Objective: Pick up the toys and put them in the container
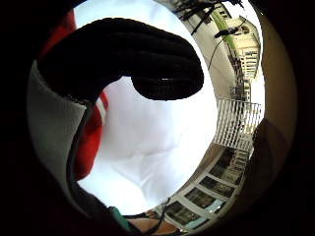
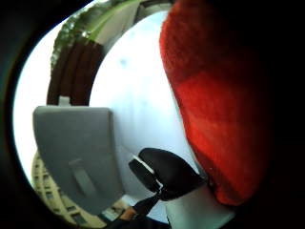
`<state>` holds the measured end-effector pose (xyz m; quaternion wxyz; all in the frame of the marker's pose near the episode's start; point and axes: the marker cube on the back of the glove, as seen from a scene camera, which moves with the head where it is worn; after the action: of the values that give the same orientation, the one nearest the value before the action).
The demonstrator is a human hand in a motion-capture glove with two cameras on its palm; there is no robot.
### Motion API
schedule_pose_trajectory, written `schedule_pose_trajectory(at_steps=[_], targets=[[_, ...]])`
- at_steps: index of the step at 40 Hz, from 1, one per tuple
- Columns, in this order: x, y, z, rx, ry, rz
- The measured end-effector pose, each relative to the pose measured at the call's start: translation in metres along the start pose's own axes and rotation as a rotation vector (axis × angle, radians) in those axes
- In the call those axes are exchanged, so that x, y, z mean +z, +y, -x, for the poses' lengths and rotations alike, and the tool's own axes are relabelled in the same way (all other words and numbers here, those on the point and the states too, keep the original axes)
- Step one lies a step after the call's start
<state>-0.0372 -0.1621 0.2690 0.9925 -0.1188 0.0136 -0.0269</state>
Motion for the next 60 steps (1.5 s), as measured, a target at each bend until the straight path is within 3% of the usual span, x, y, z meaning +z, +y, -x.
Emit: schedule_pose_trajectory(at_steps=[3,10,29,34,45,51,60], targets=[[0.043,-0.005,-0.001,0.012,0.01,0.05],[0.07,-0.003,-0.002,0.026,0.0,0.037],[0.046,0.025,0.001,0.074,0.066,-0.017],[0.014,0.043,0.003,0.13,0.014,-0.041],[-0.14,0.086,0.029,0.147,-0.054,-0.231],[-0.199,0.111,0.071,0.054,-0.113,-0.292],[-0.223,0.146,0.167,-0.063,-0.095,-0.323]])
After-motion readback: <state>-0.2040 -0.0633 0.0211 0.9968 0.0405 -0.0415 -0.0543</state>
